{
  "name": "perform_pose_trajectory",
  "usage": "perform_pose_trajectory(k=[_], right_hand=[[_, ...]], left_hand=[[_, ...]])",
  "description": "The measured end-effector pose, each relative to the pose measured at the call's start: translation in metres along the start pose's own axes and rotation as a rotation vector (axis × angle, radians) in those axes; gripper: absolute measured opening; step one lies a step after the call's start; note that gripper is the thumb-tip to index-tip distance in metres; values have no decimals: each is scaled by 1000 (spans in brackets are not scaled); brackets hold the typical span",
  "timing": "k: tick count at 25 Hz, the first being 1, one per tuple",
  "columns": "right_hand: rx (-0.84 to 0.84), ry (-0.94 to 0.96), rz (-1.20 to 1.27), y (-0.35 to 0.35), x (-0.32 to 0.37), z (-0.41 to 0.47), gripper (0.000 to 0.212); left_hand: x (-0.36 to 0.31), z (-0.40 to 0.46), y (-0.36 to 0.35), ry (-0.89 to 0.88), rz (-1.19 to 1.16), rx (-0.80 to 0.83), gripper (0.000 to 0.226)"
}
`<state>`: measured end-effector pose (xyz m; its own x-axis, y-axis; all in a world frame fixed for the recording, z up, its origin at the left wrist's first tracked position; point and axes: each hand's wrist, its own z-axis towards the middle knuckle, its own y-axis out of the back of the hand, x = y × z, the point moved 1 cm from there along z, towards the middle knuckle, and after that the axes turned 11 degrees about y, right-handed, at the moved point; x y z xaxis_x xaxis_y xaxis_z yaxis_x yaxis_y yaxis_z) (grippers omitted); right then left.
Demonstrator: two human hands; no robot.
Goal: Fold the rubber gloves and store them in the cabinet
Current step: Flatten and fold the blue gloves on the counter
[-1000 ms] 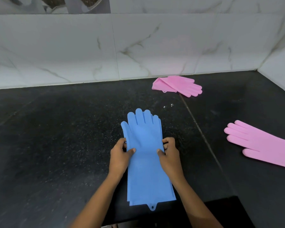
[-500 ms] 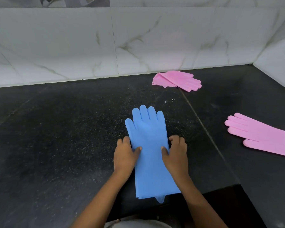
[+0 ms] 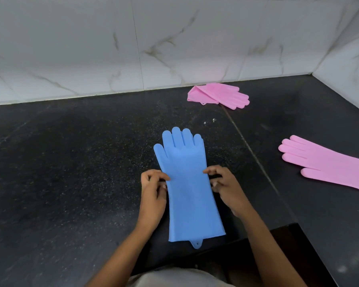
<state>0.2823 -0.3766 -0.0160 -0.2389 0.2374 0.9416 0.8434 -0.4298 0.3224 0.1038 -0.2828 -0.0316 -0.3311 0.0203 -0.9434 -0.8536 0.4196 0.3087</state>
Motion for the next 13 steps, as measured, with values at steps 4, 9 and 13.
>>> perform_pose_trajectory(k=[4, 9, 13], right_hand=[[144, 182, -130, 5, -3, -6, 26], [167, 353, -299, 17, 6, 10, 20], [63, 22, -188, 8, 16, 45, 28]], left_hand=[[9, 1, 5, -262, 358, 215, 19], [1, 12, 15, -414, 443, 117, 17], [-15, 42, 3, 130, 71, 7, 5]])
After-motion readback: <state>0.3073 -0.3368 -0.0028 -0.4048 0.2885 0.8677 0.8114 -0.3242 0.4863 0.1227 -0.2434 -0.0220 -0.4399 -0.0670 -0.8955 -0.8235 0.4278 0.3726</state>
